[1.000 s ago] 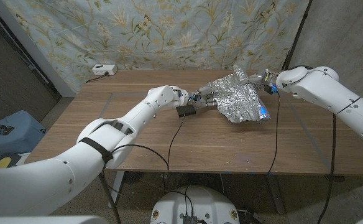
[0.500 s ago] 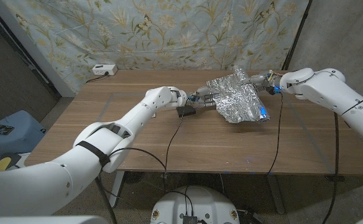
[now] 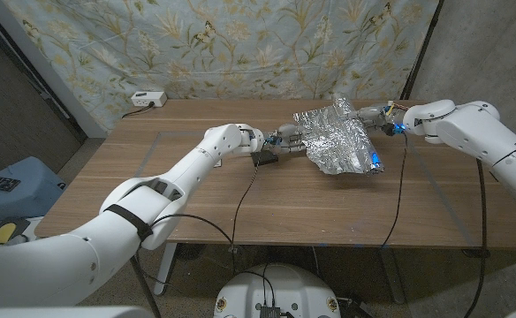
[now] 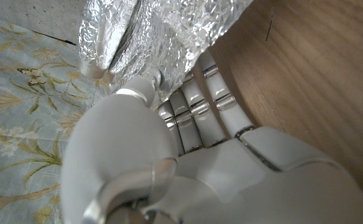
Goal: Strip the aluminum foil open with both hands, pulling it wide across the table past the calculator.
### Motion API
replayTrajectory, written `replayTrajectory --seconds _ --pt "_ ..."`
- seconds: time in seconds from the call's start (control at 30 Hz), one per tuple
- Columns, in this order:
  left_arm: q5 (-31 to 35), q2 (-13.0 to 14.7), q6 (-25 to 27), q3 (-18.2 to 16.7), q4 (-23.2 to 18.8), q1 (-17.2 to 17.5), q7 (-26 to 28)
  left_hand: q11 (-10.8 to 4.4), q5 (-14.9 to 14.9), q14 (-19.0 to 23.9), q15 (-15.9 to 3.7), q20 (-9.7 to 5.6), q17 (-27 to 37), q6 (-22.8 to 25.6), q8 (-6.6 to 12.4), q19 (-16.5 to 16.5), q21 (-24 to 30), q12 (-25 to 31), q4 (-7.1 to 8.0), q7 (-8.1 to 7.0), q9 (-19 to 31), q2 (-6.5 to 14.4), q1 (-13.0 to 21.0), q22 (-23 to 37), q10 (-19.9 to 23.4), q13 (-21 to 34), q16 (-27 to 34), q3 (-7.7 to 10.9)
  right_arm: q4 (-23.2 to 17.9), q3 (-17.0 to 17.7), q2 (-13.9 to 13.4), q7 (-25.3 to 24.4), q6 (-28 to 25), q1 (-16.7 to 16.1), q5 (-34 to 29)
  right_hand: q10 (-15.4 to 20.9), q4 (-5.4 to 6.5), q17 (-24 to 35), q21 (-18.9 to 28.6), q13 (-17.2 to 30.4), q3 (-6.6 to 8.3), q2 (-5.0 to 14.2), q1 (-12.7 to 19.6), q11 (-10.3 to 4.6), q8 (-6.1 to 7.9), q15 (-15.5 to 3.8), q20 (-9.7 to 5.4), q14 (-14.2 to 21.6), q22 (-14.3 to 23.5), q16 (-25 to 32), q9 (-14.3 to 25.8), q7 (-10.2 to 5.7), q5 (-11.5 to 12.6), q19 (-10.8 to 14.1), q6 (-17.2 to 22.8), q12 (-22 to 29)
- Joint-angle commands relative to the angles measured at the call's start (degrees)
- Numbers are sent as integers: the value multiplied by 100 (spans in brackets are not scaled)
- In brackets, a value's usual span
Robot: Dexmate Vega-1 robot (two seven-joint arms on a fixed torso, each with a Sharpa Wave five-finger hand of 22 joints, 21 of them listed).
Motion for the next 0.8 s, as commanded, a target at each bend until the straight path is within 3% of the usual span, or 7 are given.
replayTrajectory --seconds 0.03,0.43,0.8 --pt "-80 97 15 17 -209 93 72 -74 -11 28 -27 -39 40 20 -1 6 44 64 4 -3 26 -8 90 9 61 50 13 23 295 222 -36 197 287 -170 483 121 526 -27 52 -52 568 194 -37 -43 -35 -185 15 116 12 -58 2 39 15 28 -21 -55" --pt "-103 141 -15 38 -262 112 108 -102 -32 45 -30 -48 52 26 -20 -18 99 103 29 3 42 -5 108 10 43 131 -9 22 491 290 -40 349 475 -214 755 152 522 -158 42 -268 573 197 -129 -20 -110 -101 22 134 -2 -252 -63 91 10 9 -55 -190" --pt "-117 164 -37 54 -289 118 101 -99 -48 63 -34 -51 76 41 -29 -40 148 132 36 -5 61 -7 125 8 36 194 -16 17 727 327 -51 672 610 -193 993 66 547 -490 7 -642 560 161 -345 87 -340 32 57 63 -25 -668 -240 178 1 -43 -216 -473"
